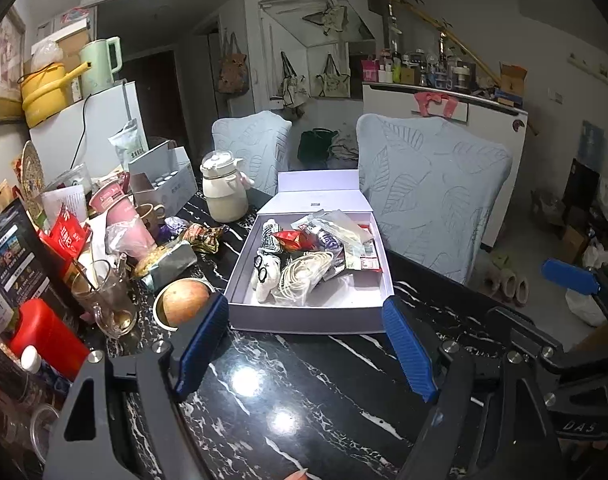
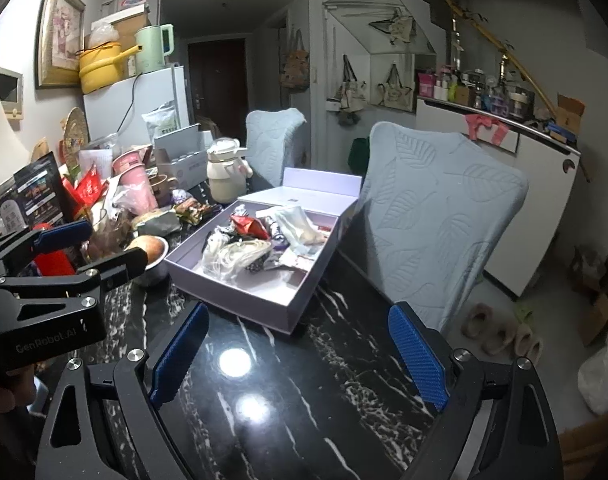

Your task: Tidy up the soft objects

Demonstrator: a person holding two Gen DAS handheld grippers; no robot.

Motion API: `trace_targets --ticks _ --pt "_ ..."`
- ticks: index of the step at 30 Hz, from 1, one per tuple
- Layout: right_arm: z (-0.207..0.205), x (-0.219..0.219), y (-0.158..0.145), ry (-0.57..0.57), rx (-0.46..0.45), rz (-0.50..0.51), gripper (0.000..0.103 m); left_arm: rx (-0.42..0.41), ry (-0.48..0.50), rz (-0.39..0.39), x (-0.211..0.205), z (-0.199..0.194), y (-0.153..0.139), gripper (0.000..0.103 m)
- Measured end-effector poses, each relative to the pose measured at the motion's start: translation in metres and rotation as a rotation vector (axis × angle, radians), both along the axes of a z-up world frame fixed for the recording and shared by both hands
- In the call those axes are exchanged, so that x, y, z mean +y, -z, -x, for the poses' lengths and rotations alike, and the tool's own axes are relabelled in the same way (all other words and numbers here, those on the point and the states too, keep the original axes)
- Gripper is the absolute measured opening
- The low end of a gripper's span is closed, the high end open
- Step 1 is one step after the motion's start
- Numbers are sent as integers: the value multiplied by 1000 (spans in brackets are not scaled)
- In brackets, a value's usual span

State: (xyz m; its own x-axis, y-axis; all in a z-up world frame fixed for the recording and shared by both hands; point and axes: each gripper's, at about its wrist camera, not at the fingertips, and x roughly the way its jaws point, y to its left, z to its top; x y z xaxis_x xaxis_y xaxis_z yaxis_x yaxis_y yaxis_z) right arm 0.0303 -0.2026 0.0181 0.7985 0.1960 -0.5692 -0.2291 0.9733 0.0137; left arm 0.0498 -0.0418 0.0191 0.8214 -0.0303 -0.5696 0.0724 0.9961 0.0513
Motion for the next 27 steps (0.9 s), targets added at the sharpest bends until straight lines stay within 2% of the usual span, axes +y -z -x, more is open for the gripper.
trace_targets --ticks 27 --pt "5 -4 -1 56 5 9 92 33 15 -15 -3 1 4 79"
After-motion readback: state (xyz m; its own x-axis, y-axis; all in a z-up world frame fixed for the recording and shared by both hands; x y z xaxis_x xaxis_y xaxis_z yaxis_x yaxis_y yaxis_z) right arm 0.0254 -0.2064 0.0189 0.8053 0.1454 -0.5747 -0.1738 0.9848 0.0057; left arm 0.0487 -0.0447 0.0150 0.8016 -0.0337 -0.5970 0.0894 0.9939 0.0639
